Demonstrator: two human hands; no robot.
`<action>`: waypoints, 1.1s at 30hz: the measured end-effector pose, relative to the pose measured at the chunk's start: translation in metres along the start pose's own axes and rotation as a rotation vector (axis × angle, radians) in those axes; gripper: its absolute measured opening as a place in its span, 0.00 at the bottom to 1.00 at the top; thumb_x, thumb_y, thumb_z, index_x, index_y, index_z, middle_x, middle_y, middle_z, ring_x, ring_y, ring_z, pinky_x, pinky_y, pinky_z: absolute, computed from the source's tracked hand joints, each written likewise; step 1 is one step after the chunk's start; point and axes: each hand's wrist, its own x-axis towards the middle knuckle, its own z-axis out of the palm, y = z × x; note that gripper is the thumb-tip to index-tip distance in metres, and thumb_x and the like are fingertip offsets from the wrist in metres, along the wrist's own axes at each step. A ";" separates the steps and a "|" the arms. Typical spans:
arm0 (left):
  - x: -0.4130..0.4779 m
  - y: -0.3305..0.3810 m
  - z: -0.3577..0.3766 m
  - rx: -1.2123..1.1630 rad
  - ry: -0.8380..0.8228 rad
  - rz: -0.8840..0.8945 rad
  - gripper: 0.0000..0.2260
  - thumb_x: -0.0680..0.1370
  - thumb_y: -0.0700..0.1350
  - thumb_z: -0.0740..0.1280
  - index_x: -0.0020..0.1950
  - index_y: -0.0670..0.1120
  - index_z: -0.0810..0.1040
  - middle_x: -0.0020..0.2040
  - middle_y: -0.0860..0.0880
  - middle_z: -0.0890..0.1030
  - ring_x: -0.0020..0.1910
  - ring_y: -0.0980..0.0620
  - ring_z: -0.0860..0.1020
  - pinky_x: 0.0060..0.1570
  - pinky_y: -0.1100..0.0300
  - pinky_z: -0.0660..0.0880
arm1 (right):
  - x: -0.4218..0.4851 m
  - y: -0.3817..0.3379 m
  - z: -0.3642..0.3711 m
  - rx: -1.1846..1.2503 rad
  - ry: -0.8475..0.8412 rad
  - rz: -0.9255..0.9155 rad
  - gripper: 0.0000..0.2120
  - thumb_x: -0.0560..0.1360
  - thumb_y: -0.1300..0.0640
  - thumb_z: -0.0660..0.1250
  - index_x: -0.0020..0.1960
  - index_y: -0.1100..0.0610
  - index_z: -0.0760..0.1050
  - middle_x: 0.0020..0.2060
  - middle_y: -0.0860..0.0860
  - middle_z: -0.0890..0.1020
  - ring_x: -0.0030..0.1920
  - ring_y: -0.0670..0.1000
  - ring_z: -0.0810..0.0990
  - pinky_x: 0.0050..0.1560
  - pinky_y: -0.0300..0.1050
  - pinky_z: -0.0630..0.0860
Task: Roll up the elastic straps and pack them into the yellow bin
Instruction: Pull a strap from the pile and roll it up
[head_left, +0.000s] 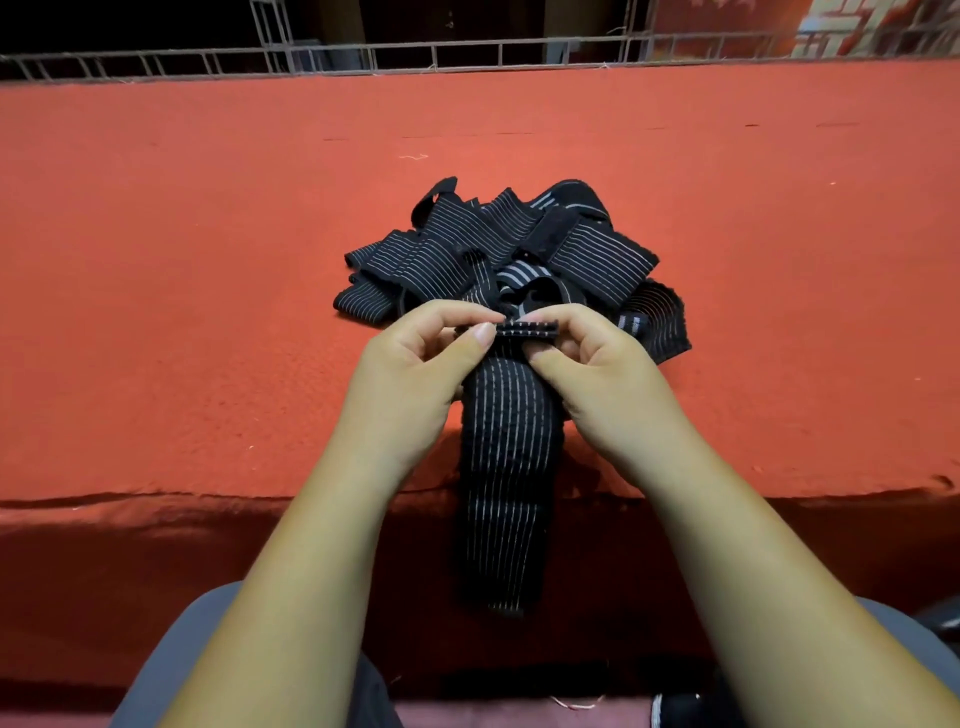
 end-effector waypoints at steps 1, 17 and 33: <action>0.001 -0.001 -0.001 0.003 0.000 0.006 0.06 0.84 0.41 0.72 0.55 0.51 0.88 0.51 0.32 0.82 0.47 0.47 0.81 0.51 0.47 0.79 | -0.001 0.000 -0.001 0.038 -0.031 0.028 0.09 0.84 0.62 0.71 0.62 0.53 0.81 0.47 0.47 0.88 0.48 0.45 0.85 0.49 0.43 0.80; 0.004 -0.010 0.007 -0.094 0.016 -0.086 0.13 0.77 0.35 0.76 0.56 0.50 0.89 0.47 0.44 0.86 0.50 0.47 0.83 0.57 0.45 0.81 | -0.004 0.009 -0.007 -0.017 0.024 -0.061 0.09 0.85 0.57 0.69 0.57 0.43 0.83 0.48 0.49 0.87 0.47 0.48 0.84 0.51 0.54 0.80; 0.002 -0.009 0.006 -0.191 0.025 -0.176 0.10 0.79 0.35 0.75 0.59 0.44 0.87 0.53 0.45 0.89 0.53 0.49 0.86 0.59 0.51 0.82 | -0.006 0.011 -0.004 0.098 0.047 -0.037 0.11 0.82 0.60 0.72 0.61 0.49 0.84 0.53 0.47 0.87 0.52 0.47 0.84 0.55 0.49 0.80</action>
